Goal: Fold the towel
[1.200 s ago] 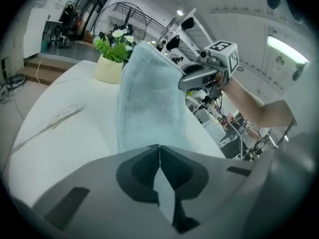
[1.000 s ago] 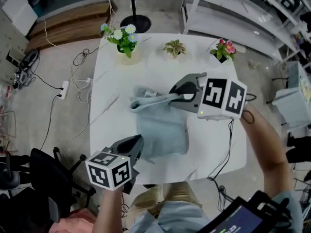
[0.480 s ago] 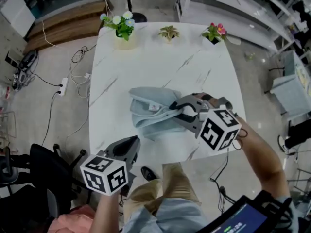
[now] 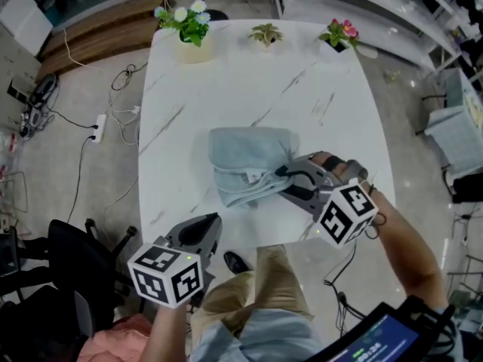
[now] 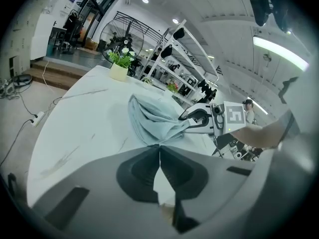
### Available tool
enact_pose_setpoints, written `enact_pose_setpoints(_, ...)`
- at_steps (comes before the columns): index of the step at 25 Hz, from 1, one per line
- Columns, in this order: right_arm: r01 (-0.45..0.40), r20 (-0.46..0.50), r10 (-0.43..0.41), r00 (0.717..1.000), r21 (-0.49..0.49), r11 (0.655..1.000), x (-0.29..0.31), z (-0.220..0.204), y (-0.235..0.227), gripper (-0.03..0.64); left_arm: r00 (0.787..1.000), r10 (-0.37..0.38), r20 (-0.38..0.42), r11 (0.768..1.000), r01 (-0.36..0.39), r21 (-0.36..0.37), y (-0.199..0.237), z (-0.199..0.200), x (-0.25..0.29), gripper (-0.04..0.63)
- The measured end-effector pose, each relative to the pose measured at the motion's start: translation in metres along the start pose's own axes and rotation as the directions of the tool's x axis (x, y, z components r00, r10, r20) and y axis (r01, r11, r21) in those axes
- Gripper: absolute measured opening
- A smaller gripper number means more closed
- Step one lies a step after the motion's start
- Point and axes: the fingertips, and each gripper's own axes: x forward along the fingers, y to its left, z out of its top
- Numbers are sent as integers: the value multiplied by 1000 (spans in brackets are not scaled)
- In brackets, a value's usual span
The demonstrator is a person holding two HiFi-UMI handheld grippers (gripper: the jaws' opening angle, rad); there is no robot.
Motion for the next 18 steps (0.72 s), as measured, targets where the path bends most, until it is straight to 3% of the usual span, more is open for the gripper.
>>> enact_pose_setpoints(3, -42, -6, 42, 999, 9, 999, 1, -3, 12, 180, 1000, -12, 0, 1000, 12, 6, -2, -2, 6, 9)
enact_pose_setpoints(7, -66, -3, 66, 998, 11, 998, -5, 0, 20, 216, 1000, -27, -2, 1000, 27, 12, -5, -2, 19, 9)
enact_pose_setpoints(11, -80, 71, 71, 995, 131, 988, -31, 22, 2, 213, 999, -50, -12, 999, 50, 18, -11, -5, 28, 9)
enact_pose_setpoints(15, -105, 135, 67, 989, 299, 948, -39, 44, -32, 149, 998, -66, -14, 998, 66, 12, -20, -8, 31, 9)
enact_pose_setpoints(18, -220, 131, 184, 974, 350, 911, -18, 51, -37, 141, 997, -71, -8, 997, 71, 8, -26, -8, 28, 9)
